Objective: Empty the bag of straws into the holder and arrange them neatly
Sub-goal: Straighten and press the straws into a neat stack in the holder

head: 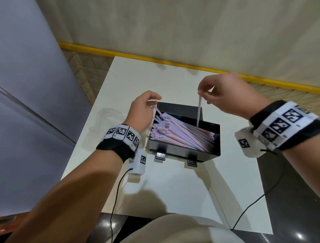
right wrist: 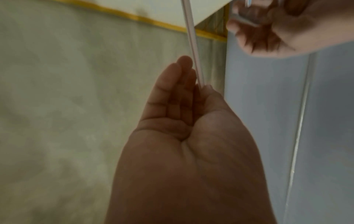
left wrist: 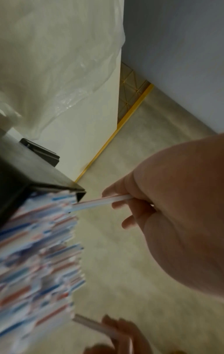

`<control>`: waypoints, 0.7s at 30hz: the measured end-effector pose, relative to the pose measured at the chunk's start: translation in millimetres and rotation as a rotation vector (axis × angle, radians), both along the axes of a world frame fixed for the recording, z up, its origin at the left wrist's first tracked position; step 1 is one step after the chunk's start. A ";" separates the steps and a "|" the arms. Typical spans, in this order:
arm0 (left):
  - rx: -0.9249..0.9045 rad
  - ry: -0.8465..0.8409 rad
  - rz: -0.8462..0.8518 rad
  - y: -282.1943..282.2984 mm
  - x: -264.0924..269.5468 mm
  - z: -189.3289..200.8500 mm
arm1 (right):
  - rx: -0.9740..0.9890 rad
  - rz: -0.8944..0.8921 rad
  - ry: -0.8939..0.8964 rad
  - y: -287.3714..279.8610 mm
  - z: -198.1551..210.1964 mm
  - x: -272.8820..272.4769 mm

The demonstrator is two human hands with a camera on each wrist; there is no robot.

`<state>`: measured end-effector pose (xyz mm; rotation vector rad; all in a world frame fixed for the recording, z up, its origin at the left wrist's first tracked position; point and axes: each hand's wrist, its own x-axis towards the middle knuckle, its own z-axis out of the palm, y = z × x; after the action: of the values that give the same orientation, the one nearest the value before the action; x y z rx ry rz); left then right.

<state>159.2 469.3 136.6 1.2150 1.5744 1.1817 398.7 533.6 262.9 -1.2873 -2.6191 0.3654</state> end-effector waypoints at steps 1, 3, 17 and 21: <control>-0.015 0.007 -0.011 2.3 -3.6 1.3 | 0.015 -0.005 0.028 -3.3 10.4 1.4; -0.065 0.072 -0.076 5.3 -7.6 3.3 | 0.047 0.007 0.081 -11.2 29.1 3.2; -0.121 0.256 -0.230 -20.7 15.0 12.1 | -0.214 0.040 -0.086 -40.8 -84.0 -13.8; -0.016 0.484 -0.243 -17.2 12.1 4.3 | -0.255 -0.047 0.017 -46.6 -88.1 3.6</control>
<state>171.3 452.2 140.8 1.7180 1.7067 0.7502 402.3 487.0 174.8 -1.4102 -2.5877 0.7184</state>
